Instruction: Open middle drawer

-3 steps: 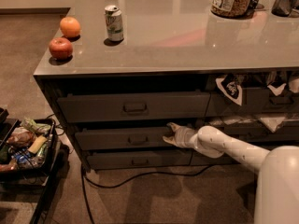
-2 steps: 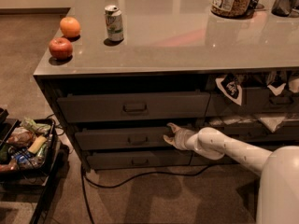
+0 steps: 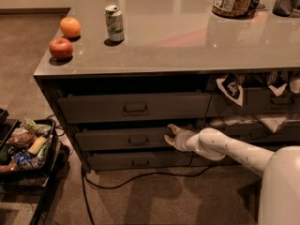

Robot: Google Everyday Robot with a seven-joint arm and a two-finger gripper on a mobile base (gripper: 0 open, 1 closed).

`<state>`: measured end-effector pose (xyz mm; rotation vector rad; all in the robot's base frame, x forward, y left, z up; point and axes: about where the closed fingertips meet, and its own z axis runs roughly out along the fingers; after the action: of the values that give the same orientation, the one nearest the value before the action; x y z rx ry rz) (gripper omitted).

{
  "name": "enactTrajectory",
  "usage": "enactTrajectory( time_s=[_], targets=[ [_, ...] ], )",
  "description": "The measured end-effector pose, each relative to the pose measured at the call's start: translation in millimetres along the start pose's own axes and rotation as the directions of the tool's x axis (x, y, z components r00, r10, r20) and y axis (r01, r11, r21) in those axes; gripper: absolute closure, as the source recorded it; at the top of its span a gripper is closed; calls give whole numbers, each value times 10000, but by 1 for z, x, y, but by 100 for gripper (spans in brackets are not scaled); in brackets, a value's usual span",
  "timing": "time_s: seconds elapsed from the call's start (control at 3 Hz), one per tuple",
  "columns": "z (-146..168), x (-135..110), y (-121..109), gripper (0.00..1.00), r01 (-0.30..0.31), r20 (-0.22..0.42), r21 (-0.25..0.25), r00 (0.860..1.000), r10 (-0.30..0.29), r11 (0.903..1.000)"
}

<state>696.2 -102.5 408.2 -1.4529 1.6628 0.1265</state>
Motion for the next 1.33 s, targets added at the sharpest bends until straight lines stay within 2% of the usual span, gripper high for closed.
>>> enactTrajectory(
  time_s=[0.33,0.67,1.33],
  targets=[
    [-1,-2,-4,93,-1,0,0,10000,1,10000],
    [-2,-3,-7,100,-1,1,0,10000,1,10000],
    [-3,-4,-2,100,-108,5,-159,9999,108,9998]
  ],
)
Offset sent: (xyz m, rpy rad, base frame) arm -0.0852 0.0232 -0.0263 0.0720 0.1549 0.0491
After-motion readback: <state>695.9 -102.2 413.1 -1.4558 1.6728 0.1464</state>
